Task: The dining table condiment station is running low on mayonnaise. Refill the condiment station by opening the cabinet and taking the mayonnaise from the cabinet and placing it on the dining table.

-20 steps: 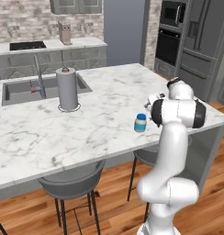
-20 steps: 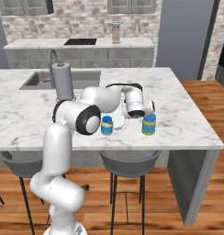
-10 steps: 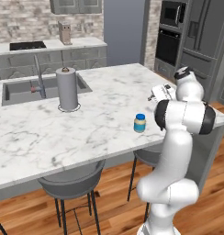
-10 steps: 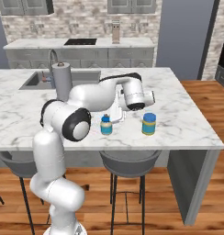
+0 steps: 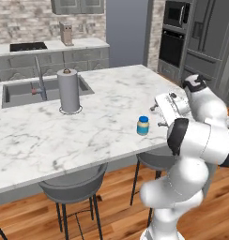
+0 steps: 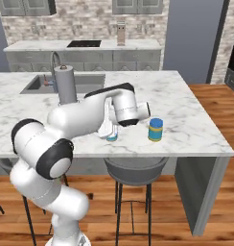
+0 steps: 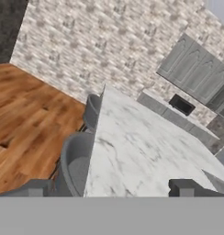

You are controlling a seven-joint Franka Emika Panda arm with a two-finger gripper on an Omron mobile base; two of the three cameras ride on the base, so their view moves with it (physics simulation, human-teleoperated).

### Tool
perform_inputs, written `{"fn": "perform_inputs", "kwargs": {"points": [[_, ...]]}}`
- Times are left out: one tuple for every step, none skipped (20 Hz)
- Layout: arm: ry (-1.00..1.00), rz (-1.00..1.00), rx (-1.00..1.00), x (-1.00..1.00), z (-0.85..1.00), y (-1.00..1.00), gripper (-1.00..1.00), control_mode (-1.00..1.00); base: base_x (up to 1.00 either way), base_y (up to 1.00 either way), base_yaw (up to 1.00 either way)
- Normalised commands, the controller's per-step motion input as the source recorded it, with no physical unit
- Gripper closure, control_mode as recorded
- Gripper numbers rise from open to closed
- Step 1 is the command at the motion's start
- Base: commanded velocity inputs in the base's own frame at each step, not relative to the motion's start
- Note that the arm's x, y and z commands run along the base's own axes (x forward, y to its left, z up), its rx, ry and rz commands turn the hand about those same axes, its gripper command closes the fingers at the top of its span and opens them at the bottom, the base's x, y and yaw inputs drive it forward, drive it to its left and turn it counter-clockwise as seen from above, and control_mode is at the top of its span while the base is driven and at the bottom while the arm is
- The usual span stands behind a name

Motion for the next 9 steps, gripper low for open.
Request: {"fn": "perform_inputs", "kwargs": {"points": [[0.00,-0.07,-0.01,-1.00,0.14,0.45,-1.00,-1.00,0.00,0.00,0.00],[0.00,-0.08,-0.01,-1.00,0.15,0.48,-1.00,-1.00,0.00,0.00,0.00],[0.00,-0.09,-0.02,-0.96,0.21,0.42,-1.00,-1.00,0.00,0.00,0.00],[0.00,-0.09,-0.04,-0.81,0.22,0.46,-1.00,-1.00,0.00,0.00,0.00],[0.00,-0.09,-0.05,-0.61,0.26,0.44,-1.00,-1.00,0.00,0.00,0.00],[0.00,-0.09,-0.06,-0.36,0.17,0.38,-1.00,-1.00,0.00,0.00,0.00],[0.02,-0.06,-0.03,-0.04,0.01,0.27,-1.00,-1.00,0.00,0.00,0.00],[0.01,-0.03,0.00,0.00,0.00,0.10,-1.00,-1.00,0.00,0.00,0.00],[0.00,0.00,0.00,0.00,0.01,0.00,-1.00,-1.00,0.00,0.00,0.00]]}}
